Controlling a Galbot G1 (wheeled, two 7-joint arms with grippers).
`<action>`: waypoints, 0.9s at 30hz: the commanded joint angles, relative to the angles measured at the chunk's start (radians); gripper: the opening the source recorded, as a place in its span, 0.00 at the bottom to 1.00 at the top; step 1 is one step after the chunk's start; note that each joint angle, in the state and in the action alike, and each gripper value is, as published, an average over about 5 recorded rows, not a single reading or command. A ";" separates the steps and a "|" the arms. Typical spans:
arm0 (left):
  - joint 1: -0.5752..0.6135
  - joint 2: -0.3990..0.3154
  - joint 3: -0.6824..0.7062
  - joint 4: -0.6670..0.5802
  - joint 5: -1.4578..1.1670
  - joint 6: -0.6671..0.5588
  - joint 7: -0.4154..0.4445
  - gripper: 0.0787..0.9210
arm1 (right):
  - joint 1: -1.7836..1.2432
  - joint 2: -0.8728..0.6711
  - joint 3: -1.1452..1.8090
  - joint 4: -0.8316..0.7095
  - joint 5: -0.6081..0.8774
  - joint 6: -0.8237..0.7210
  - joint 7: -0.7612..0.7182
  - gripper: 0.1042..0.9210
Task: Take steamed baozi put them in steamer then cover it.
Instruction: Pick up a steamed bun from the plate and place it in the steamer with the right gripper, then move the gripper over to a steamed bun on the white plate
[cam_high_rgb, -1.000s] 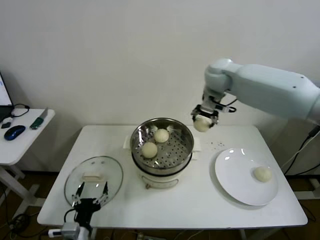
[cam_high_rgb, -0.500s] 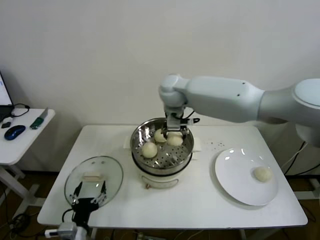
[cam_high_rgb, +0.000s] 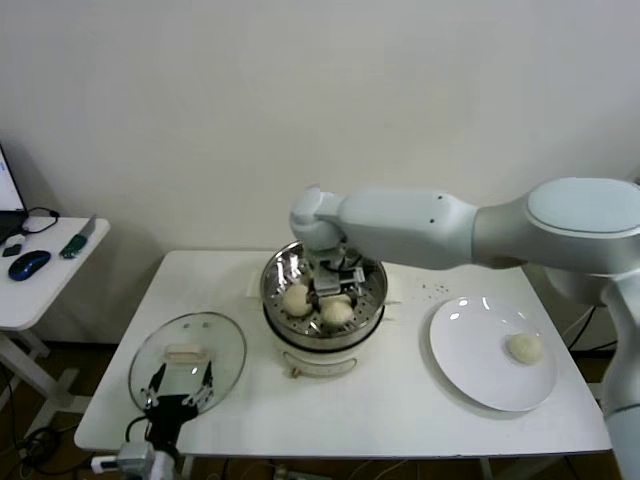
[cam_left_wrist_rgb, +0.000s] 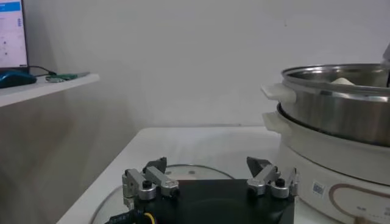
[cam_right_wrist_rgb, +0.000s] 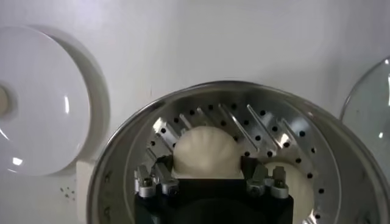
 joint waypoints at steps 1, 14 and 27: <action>-0.003 0.001 0.000 0.005 -0.002 -0.001 0.000 0.88 | -0.031 0.027 -0.007 -0.014 -0.018 0.017 0.004 0.75; -0.005 0.003 -0.001 -0.004 0.004 0.003 -0.001 0.88 | 0.014 -0.022 0.047 -0.021 0.008 0.005 0.006 0.88; -0.003 -0.004 0.014 -0.021 0.029 0.000 -0.001 0.88 | 0.217 -0.336 -0.071 0.012 0.331 -0.306 0.174 0.88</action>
